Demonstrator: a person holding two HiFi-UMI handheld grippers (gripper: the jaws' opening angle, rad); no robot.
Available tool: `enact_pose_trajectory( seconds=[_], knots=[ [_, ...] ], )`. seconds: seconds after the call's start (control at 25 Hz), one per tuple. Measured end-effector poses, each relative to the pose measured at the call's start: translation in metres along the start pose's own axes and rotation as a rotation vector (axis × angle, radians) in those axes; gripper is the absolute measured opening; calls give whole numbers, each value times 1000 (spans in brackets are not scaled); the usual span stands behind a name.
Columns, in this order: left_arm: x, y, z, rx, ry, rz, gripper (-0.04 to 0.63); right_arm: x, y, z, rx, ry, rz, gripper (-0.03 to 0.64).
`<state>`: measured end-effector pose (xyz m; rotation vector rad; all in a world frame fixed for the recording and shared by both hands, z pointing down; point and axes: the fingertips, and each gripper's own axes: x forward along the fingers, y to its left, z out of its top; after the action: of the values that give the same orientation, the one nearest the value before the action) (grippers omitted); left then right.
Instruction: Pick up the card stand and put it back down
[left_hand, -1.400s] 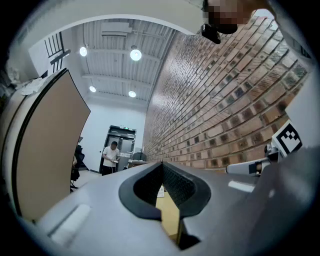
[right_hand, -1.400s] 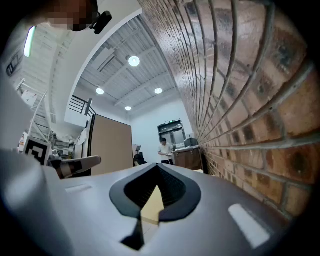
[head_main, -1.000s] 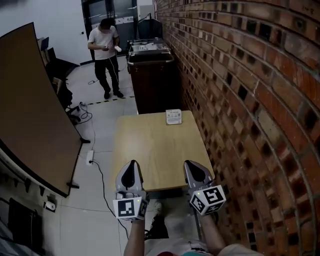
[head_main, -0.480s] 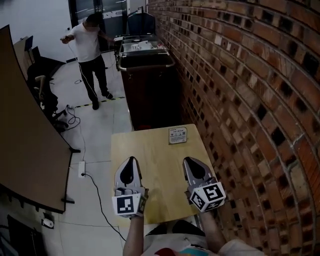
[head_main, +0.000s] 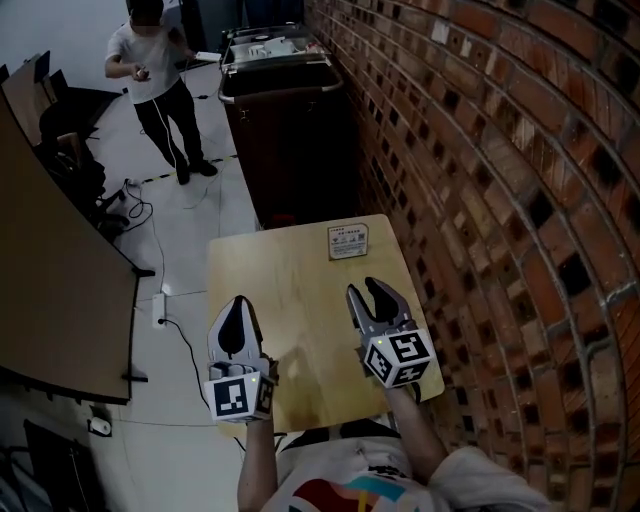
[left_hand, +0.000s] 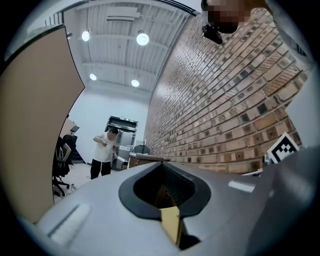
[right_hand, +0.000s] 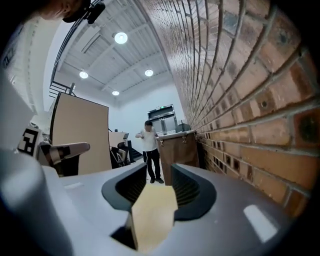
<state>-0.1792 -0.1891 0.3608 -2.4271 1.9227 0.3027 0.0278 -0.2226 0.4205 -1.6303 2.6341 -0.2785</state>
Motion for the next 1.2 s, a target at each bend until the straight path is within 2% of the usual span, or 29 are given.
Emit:
enact_pose_trajectory(
  seconds=[0.04,0.12,0.2,0.24,0.4,0.6,0.76,1.04,1.2],
  knots=[
    [-1,1,-3,3,9,4,3,11,-8,-8,7,16,-12,179],
    [-2,7,-10,12,28,17,3,40,-28,-30,16,63,-53,408],
    [0,14,-17,19,49,29,3,75,-55,-52,6,135,-111,551],
    [0,16,-21,20,60,35,3,92,-68,-62,-12,178,-137,577],
    [3,30,-43,24,122,62,3,151,-110,-100,-81,320,-208,577],
    [12,49,-65,25,181,95,3,194,-144,-137,-39,411,-300,577],
    [22,58,-76,16,200,109,3,207,-158,-152,-24,441,-333,577],
    [30,62,-89,7,233,113,3,216,-162,-171,22,453,-302,577],
    [29,66,-91,4,236,126,3,217,-164,-172,2,444,-311,575]
  ],
)
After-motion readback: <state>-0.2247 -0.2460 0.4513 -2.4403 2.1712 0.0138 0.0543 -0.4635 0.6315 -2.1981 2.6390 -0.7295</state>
